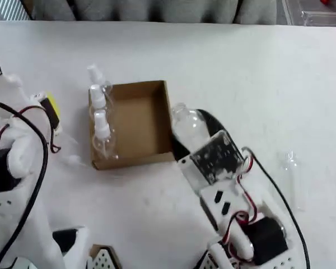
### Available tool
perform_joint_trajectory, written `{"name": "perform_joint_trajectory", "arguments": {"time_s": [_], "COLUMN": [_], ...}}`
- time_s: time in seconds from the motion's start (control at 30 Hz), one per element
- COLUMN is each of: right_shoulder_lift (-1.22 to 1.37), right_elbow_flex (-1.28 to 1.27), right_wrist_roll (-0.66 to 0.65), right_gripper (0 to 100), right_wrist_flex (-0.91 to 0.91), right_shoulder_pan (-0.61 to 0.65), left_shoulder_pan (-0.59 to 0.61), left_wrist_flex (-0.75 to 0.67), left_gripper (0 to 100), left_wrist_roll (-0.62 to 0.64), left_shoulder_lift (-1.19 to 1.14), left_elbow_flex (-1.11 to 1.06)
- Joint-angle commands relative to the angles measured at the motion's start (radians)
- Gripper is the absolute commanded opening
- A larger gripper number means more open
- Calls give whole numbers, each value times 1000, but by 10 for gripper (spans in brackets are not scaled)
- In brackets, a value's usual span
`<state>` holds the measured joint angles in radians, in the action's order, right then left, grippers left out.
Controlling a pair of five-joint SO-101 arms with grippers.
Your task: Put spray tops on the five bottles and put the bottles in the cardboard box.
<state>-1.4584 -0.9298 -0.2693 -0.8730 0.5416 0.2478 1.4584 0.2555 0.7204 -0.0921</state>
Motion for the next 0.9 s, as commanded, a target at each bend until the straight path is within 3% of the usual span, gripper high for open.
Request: {"name": "perform_joint_trajectory", "arguments": {"time_s": [0.0,0.13,0.23,0.4,0.57,0.7,0.87], "right_shoulder_lift": [-97,-145,-165,-203,-325,-346,-343], "right_elbow_flex": [-74,-149,-213,-295,-382,-428,-471], "right_wrist_roll": [43,52,52,52,51,51,52], "right_gripper": [36,18,15,15,15,15,15], "right_wrist_flex": [113,242,326,371,407,406,432], "right_shoulder_pan": [42,64,153,292,351,358,358], "left_shoulder_pan": [-18,-53,-93,-137,-176,-265,-381], "left_wrist_flex": [-51,-118,-212,-350,-448,-413,-301], "left_gripper": [28,28,28,28,28,27,27], "left_wrist_roll": [9,12,12,12,14,40,204], "left_shoulder_lift": [88,165,205,231,232,225,159], "left_elbow_flex": [80,87,87,83,91,164,295]}}
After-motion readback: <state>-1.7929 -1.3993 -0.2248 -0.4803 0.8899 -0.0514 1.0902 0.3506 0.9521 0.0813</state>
